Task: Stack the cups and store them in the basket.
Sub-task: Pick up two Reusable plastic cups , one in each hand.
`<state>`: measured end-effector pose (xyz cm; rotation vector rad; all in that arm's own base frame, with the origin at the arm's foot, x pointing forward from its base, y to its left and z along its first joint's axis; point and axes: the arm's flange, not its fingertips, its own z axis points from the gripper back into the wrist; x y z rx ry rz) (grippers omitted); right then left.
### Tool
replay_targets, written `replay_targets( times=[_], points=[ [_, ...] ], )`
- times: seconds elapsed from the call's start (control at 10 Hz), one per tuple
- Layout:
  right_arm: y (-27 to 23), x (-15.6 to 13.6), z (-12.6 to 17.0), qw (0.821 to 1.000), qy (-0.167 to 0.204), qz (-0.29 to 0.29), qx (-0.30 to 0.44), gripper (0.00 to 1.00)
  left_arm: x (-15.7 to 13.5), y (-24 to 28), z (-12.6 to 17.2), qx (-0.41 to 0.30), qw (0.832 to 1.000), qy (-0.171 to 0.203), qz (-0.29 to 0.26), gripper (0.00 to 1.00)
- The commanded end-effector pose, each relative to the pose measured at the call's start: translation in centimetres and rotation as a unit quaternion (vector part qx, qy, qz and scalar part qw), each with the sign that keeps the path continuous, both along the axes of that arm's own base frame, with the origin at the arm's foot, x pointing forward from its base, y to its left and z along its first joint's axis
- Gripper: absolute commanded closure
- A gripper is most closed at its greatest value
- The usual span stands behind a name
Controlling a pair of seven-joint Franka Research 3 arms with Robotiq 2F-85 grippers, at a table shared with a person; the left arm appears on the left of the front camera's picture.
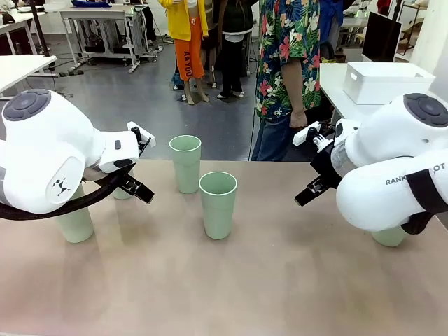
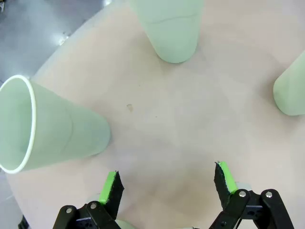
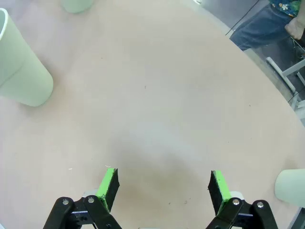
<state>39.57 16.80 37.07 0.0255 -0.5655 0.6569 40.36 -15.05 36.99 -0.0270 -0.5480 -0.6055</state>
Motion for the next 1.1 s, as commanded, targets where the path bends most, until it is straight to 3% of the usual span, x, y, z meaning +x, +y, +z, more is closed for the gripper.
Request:
replay_targets(
  times=[0.0,0.1,0.5,0.6,0.9,1.0],
  points=[
    [0.0,0.0,0.0,1.000,0.000,0.000,0.000,0.00,0.0,0.0,0.0,0.000,1.000,0.000,0.000,0.00],
    [0.0,0.0,0.0,1.000,0.000,0.000,0.000,0.00,0.0,0.0,0.0,0.000,1.000,0.000,0.000,0.00],
    [-4.2,0.4,9.8,0.999,0.009,0.008,0.037,0.00,2.8,6.4,9.0,-0.059,0.997,0.011,-0.049,0.00],
    [-5.8,0.2,11.7,0.999,0.017,0.029,0.040,0.00,3.4,8.8,11.1,-0.071,0.994,0.017,-0.080,0.00],
    [-14.8,-1.4,15.9,0.992,0.009,0.102,0.077,0.00,1.0,16.4,16.5,-0.092,0.977,0.006,-0.194,0.00],
    [-18.2,-1.7,16.5,0.988,-0.007,0.118,0.097,0.00,7.8,17.9,12.3,-0.099,0.968,-0.002,-0.229,0.00]
  ],
)
